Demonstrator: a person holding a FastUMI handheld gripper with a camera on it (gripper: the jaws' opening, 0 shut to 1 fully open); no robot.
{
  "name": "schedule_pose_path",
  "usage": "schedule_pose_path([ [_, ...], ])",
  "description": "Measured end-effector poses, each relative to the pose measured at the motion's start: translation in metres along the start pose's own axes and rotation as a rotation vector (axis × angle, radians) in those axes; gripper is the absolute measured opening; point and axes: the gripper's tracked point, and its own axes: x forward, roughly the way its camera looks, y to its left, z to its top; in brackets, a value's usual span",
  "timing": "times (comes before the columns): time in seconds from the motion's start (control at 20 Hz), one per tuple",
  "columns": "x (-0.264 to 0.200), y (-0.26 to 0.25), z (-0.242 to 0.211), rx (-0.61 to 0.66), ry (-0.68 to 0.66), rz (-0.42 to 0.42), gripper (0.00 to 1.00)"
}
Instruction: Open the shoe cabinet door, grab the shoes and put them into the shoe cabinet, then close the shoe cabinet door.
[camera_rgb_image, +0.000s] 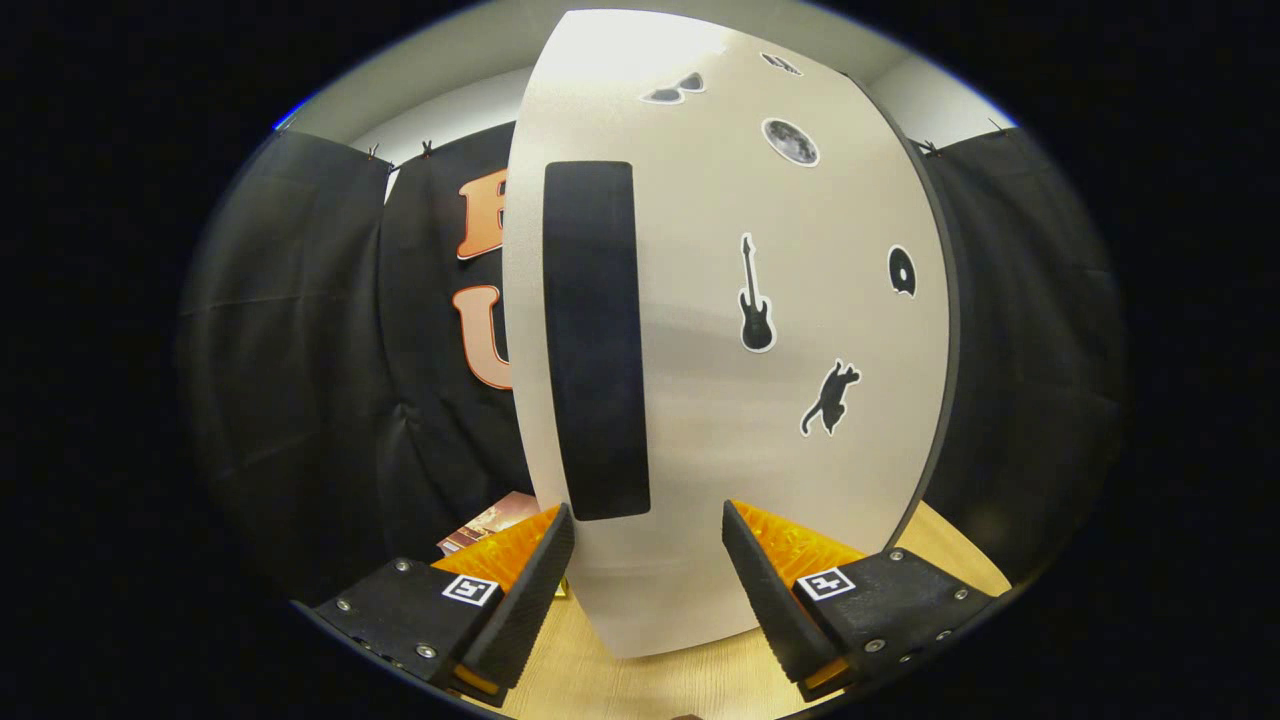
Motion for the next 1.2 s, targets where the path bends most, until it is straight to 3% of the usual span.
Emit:
schedule_pose_path([
  [0.7,0.060,0.004,0.009,-0.027,0.046,-0.038,0.93],
  [0.95,0.019,-0.004,0.020,-0.041,0.066,-0.016,0.93],
  [1.2,-0.049,-0.027,0.079,-0.097,-0.034,-0.030,0.94],
])
